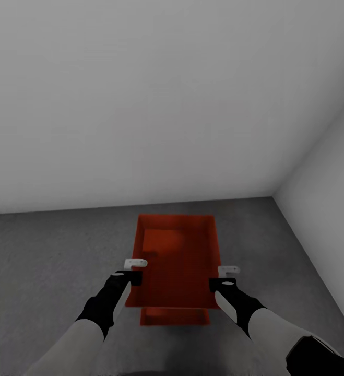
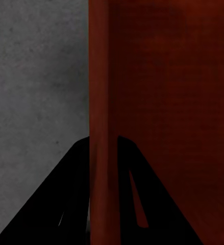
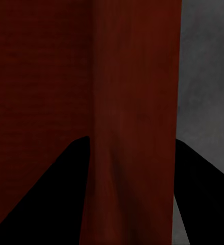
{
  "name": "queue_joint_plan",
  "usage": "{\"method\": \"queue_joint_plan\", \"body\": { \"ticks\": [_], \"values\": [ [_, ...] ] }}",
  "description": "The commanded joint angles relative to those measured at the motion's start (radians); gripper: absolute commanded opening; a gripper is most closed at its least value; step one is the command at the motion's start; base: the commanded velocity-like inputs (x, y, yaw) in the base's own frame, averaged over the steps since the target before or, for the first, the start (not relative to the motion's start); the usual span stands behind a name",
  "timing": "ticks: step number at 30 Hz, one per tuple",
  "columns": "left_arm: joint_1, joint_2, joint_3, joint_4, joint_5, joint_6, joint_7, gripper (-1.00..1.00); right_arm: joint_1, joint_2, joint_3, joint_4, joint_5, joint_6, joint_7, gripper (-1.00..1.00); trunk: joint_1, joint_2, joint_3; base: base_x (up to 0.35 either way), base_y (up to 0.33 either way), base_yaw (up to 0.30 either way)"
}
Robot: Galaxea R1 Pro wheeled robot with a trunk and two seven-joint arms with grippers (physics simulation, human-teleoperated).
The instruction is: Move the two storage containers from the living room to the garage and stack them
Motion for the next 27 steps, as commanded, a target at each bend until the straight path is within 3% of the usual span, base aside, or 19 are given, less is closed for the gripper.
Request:
{"method": "queue_joint_plan", "body": {
  "ticks": [1,8,27],
  "values": [
    [0.001,-0.002,0.0,-0.001,-0.039,0.009,0.012,-1.0,-0.001,0.013,-0.015,-0.003,0.016,0.009,-0.023,-1.0,0.0,-0.001,-0.002,0.0,0.0,0.0],
    [0.001,-0.002,0.0,-0.001,-0.038,0.009,0.011,-1.0,-0.001,0.013,-0.015,-0.003,0.016,0.009,-0.023,-1.0,0.0,-0.001,-0.014,0.0,0.0,0.0],
    [0.0,-0.002,-0.01,-0.001,-0.037,0.009,0.011,-1.0,-0.001,0.013,-0.015,-0.003,0.016,0.009,-0.023,-1.0,0.073,-0.134,-0.104,0.0,0.0,0.0]
  ]
}}
